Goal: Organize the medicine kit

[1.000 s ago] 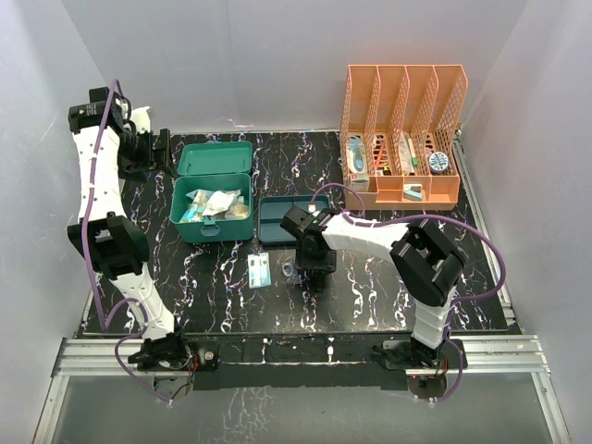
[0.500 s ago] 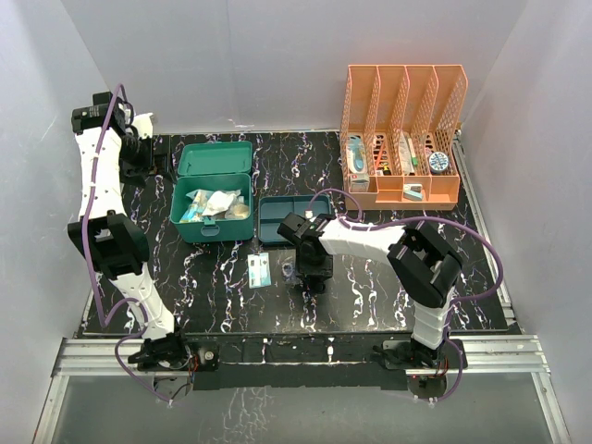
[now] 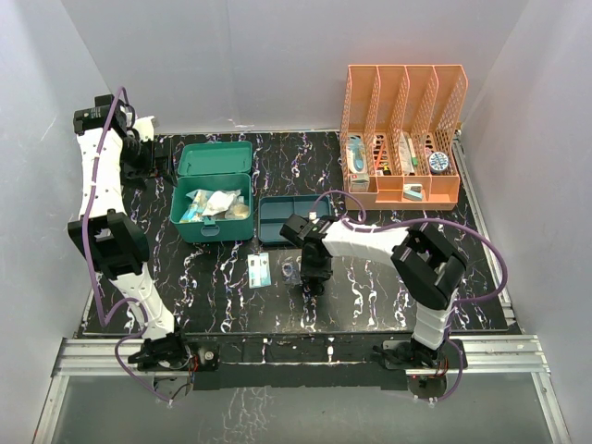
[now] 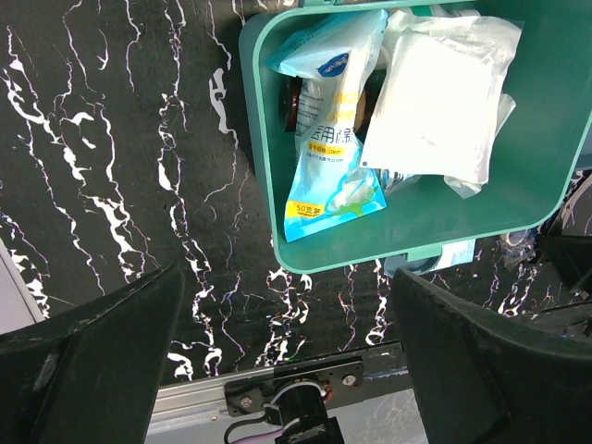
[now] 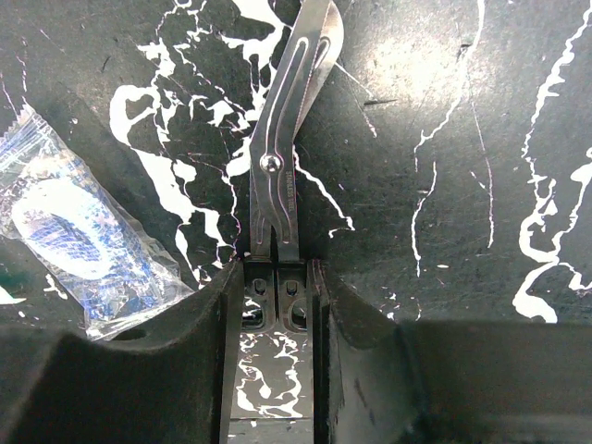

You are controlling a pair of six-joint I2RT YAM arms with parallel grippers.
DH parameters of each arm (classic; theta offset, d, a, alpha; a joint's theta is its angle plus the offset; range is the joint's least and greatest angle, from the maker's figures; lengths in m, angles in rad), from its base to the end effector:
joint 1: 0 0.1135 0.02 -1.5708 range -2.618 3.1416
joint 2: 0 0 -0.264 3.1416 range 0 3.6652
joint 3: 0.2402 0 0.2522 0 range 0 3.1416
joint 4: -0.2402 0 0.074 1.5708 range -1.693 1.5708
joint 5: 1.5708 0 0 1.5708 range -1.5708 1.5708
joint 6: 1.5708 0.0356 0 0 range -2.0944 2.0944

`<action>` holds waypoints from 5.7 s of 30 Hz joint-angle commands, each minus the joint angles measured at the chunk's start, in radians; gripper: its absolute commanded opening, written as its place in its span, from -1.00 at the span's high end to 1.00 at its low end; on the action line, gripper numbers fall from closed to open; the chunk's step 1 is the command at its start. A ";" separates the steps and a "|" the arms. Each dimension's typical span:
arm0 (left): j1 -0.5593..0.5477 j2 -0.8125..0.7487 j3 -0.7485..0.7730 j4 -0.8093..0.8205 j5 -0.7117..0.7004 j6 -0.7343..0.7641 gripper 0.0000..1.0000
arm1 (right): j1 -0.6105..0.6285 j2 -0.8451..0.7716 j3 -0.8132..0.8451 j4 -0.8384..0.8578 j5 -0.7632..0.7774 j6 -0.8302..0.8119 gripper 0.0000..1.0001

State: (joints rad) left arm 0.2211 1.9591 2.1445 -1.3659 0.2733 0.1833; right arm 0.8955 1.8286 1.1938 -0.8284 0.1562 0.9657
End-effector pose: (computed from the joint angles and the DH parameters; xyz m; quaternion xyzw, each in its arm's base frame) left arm 0.3834 0.0763 0.3618 0.0081 0.9722 -0.0923 0.2150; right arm 0.2118 0.2556 0.1633 0.0391 0.9947 -0.0035 0.0945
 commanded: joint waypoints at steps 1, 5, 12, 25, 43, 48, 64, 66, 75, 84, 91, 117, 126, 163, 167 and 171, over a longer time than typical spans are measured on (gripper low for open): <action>0.008 -0.035 0.000 -0.018 0.001 0.009 -0.85 | 0.009 0.027 -0.072 0.018 -0.044 0.040 1.00; 0.007 -0.035 -0.003 -0.016 0.004 0.009 -0.84 | 0.016 0.001 -0.083 0.002 -0.042 0.048 1.00; 0.007 -0.029 -0.001 -0.014 0.014 0.007 -0.83 | 0.050 -0.023 -0.044 -0.063 -0.016 0.056 1.00; 0.007 -0.021 0.008 -0.018 0.015 0.016 -0.83 | 0.135 -0.060 0.167 -0.283 0.042 0.093 1.00; 0.007 -0.014 0.031 -0.027 0.035 0.015 -0.82 | 0.007 0.055 0.603 -0.453 0.086 -0.390 1.00; 0.007 -0.019 0.025 -0.030 0.043 0.022 -0.82 | -0.048 0.091 0.637 -0.387 0.073 -0.612 1.00; 0.007 -0.045 -0.031 -0.007 0.075 0.042 -0.81 | -0.064 0.004 0.422 0.015 -0.079 -1.319 1.00; 0.007 -0.046 -0.034 -0.008 0.080 0.045 -0.81 | -0.075 0.006 0.419 0.022 -0.108 -1.380 1.00; 0.007 -0.068 -0.076 0.009 0.109 0.061 -0.80 | -0.161 0.067 0.473 -0.055 -0.179 -1.616 1.00; 0.007 -0.094 -0.134 0.025 0.118 0.087 -0.79 | -0.216 0.122 0.501 -0.047 -0.210 -1.745 1.00; 0.007 -0.081 -0.138 0.026 0.134 0.087 -0.77 | -0.217 0.172 0.543 -0.041 -0.228 -1.748 1.00; 0.007 -0.069 -0.139 0.014 0.141 0.126 -0.76 | -0.185 0.277 0.531 -0.025 -0.270 -1.764 1.00; 0.008 -0.078 -0.164 0.021 0.144 0.133 -0.76 | -0.175 0.324 0.521 -0.017 -0.280 -1.775 1.00; 0.007 -0.064 -0.100 -0.028 0.105 0.090 -0.77 | 0.001 -0.026 0.442 -0.028 0.104 -0.581 0.21; 0.007 -0.045 -0.065 -0.018 0.061 0.063 -0.79 | 0.108 -0.043 0.356 -0.017 0.189 -0.343 0.08; 0.007 -0.041 -0.057 -0.015 0.053 0.056 -0.83 | 0.135 -0.025 0.307 -0.058 0.211 -0.237 -0.03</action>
State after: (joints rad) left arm 0.2214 1.9247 2.0537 -1.3582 0.3481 0.2623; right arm 1.0286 1.8297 1.5345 -0.8524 0.2710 0.4789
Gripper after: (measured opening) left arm 0.904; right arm 0.493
